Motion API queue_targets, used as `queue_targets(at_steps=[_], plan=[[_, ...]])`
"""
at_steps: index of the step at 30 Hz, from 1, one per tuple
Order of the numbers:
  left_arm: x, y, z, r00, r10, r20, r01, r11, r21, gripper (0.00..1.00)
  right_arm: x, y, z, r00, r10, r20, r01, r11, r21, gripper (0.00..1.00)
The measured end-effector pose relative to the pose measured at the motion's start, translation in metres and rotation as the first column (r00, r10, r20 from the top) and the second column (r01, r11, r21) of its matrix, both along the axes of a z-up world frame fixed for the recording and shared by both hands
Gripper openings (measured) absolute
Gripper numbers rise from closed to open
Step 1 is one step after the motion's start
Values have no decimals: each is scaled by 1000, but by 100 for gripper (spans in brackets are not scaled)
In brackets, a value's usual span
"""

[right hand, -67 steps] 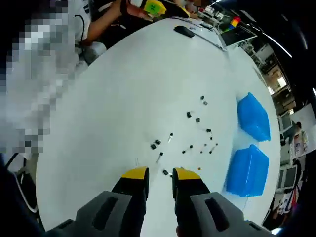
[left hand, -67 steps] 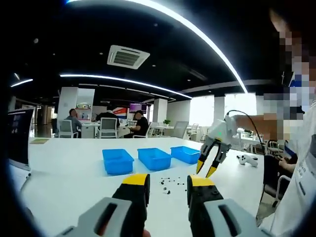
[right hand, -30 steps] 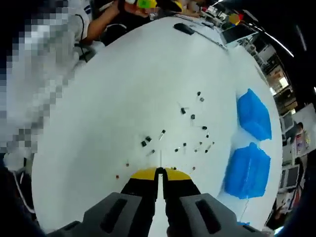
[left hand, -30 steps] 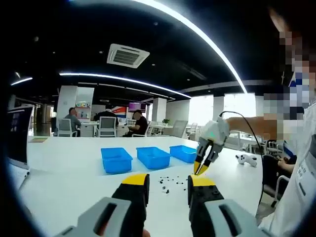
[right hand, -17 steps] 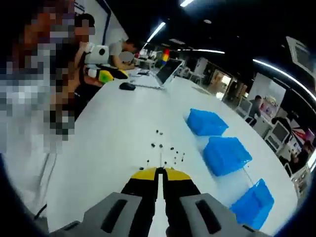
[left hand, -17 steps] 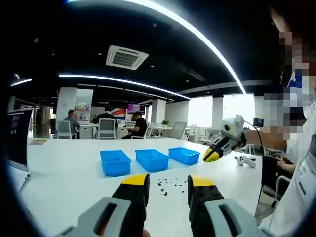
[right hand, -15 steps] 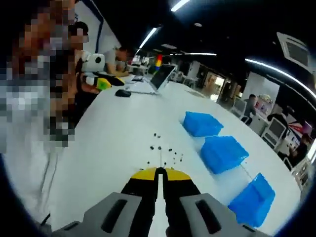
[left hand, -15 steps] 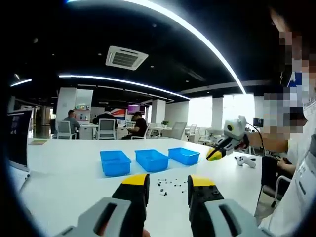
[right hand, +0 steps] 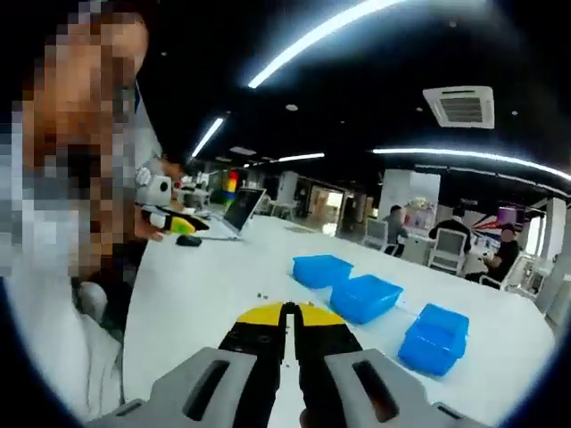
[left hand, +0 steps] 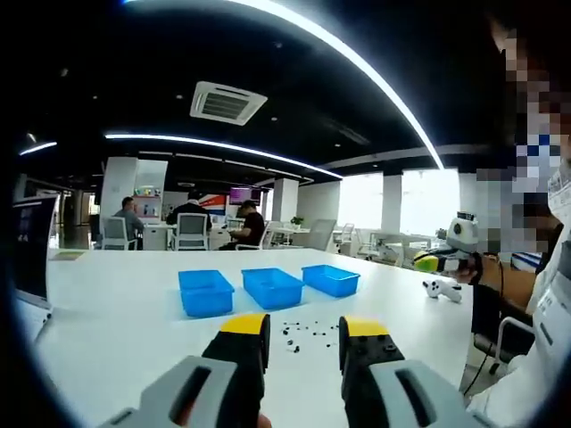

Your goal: Pick up the resistors one by one and place each resistor into its matching bin, sorting the parts by color and model until every resistor is separated into the correct bin for its type

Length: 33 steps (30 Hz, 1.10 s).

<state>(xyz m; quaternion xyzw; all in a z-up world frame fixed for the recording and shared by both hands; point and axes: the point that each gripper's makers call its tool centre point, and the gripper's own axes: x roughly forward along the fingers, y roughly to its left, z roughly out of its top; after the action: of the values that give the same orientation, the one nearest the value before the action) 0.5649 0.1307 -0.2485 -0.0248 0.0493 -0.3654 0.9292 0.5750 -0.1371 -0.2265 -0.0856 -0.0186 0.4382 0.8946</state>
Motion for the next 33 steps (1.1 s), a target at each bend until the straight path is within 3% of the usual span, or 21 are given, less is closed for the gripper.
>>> queue_targets(at_steps=[10, 20, 25, 28, 33], plan=[[-2, 0, -1, 1000, -14, -3, 14, 1000, 9, 33, -9, -17, 1, 997, -74, -4, 74, 996, 44, 6], [-5, -2, 2, 1000, -21, 4, 21, 1000, 11, 34, 7, -2, 12, 996, -74, -43, 77, 994, 73, 6], [-5, -3, 2, 1000, -24, 5, 24, 1000, 8, 34, 33, 22, 17, 995, -64, -73, 67, 997, 46, 6], [-5, -3, 2, 1000, -24, 5, 24, 1000, 8, 34, 54, 36, 20, 989, -75, -130, 84, 994, 64, 6], [-6, 1, 5, 1000, -16, 11, 16, 1000, 4, 34, 87, 70, 25, 988, -65, -139, 69, 997, 18, 6]])
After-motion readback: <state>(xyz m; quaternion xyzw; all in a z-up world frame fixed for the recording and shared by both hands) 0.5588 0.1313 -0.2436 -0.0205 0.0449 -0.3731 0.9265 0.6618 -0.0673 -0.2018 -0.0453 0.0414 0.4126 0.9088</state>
